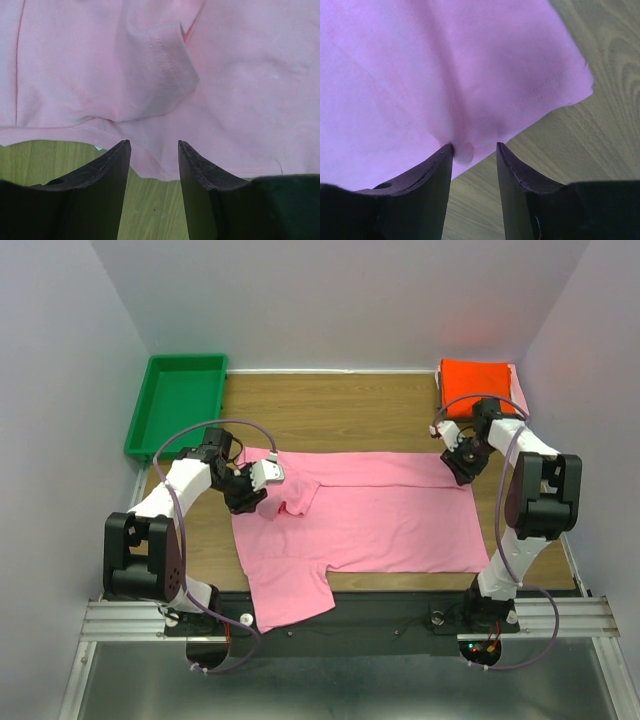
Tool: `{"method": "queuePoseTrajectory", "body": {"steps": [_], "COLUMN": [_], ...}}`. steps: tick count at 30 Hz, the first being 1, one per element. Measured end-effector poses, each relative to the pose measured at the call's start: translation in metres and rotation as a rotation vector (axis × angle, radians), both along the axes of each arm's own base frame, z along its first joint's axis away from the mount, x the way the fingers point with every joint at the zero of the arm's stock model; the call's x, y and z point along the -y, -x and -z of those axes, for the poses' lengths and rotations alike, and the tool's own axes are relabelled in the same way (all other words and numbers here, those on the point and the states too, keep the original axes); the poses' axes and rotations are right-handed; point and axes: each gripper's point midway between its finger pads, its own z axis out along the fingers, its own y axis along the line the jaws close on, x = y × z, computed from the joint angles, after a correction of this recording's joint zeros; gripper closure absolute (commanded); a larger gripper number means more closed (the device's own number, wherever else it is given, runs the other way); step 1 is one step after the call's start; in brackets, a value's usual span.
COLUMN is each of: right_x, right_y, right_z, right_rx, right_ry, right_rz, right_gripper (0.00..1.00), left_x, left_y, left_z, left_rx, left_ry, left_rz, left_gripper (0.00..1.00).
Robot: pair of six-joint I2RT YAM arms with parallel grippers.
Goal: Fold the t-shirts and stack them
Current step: Fold the tshirt
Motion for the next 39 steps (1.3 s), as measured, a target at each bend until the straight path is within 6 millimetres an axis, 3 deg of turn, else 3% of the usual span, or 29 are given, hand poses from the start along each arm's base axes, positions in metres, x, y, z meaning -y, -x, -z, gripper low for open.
{"method": "queuePoseTrajectory", "body": {"steps": [8,12,17,21,24,26,28,32,39], "right_x": [0.000,-0.001,-0.005,-0.027,-0.071,-0.117,-0.169,-0.247,-0.320], "right_y": [0.003,0.013,0.018,0.007,0.003,0.005,0.014,0.035,0.054], "right_z": [0.005,0.004,-0.013,-0.034,-0.057,-0.071,-0.082,-0.084,-0.062], "right_rx": [-0.008,-0.011,0.018,0.067,0.119,0.148,0.144,0.037,-0.126], "right_ry": [0.001,0.003,-0.016,-0.104,-0.202,-0.290,-0.386,-0.578,-0.688], "right_rz": [-0.010,-0.025,-0.035,-0.023,-0.042,-0.064,-0.101,-0.056,0.055], "right_gripper": [0.52,0.52,0.52,0.55,0.56,0.56,0.56,0.53,0.51], "left_x": [0.003,0.004,0.007,0.012,0.018,0.022,0.023,0.025,0.028], "left_y": [-0.004,-0.005,-0.004,-0.003,-0.002,0.005,0.011,0.028,0.025], "left_z": [-0.002,-0.002,-0.002,-0.003,-0.002,0.002,0.005,0.007,-0.002], "left_rx": [0.006,0.005,-0.012,-0.023,-0.017,-0.013,-0.001,0.075,0.264], "left_ry": [0.017,0.026,0.052,0.084,0.123,0.152,0.170,0.200,0.191], "left_rz": [-0.026,-0.033,-0.040,-0.040,-0.040,-0.051,-0.059,-0.079,-0.057], "left_gripper": [0.45,0.45,0.45,0.45,0.44,0.37,0.35,0.30,0.30]}}
